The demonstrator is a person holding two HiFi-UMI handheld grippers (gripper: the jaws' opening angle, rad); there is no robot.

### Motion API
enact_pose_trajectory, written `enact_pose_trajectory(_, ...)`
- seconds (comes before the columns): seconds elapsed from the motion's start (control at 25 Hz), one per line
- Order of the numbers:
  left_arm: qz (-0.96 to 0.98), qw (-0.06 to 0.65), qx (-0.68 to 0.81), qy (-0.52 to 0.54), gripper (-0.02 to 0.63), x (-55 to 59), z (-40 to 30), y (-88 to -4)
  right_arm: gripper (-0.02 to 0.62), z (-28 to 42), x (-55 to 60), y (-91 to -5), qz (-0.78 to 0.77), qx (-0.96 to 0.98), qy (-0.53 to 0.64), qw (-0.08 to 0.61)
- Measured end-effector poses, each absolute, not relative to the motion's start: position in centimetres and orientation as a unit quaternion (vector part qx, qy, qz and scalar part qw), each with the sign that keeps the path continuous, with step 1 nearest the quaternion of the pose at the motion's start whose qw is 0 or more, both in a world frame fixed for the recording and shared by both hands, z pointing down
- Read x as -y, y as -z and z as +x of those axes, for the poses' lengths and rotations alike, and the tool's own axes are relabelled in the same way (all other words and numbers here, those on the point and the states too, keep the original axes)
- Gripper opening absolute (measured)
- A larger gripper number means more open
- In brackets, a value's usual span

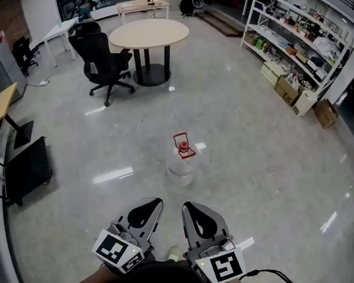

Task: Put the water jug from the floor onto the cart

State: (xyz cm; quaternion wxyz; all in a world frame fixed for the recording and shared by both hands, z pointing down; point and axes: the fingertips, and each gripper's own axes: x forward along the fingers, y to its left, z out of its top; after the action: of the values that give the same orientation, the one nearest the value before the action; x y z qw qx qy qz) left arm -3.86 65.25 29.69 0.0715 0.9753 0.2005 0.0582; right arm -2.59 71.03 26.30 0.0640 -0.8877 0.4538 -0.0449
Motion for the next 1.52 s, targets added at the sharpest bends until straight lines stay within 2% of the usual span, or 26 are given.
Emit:
enact_pose_trajectory(0.48, 0.965, 0.077, -0.236, -0.078, 0.003, -64.6, 8.6, -33.7, 0.000, 8.6, -70.5, -29.8, -0.896, -0.432, 0.058, 0.088)
enact_pose_trajectory(0.96, 0.944, 0.056, -0.310, -0.097, 0.003, -55.2, 31.7, -40.6, 0.000, 30.6, -60.6, -35.3, -0.926, -0.357, 0.103, 0.069)
enact_pose_trajectory(1.24, 0.927, 0.070, -0.349, -0.119, 0.003, -54.8, 39.2, -50.6, 0.000, 37.9, -59.7, -41.6, -0.935, -0.322, 0.123, 0.082)
enact_pose_trajectory(1.4, 0.926, 0.061, -0.350, -0.130, 0.003, -57.1, 42.7, -59.7, 0.000, 41.1, -61.3, -50.3, -0.934, -0.325, 0.133, 0.074)
enact_pose_trajectory(1.52, 0.919, 0.050, -0.349, -0.176, 0.005, -59.5, 42.4, -68.5, 0.000, 40.9, -63.4, -56.7, -0.928, -0.331, 0.146, 0.085)
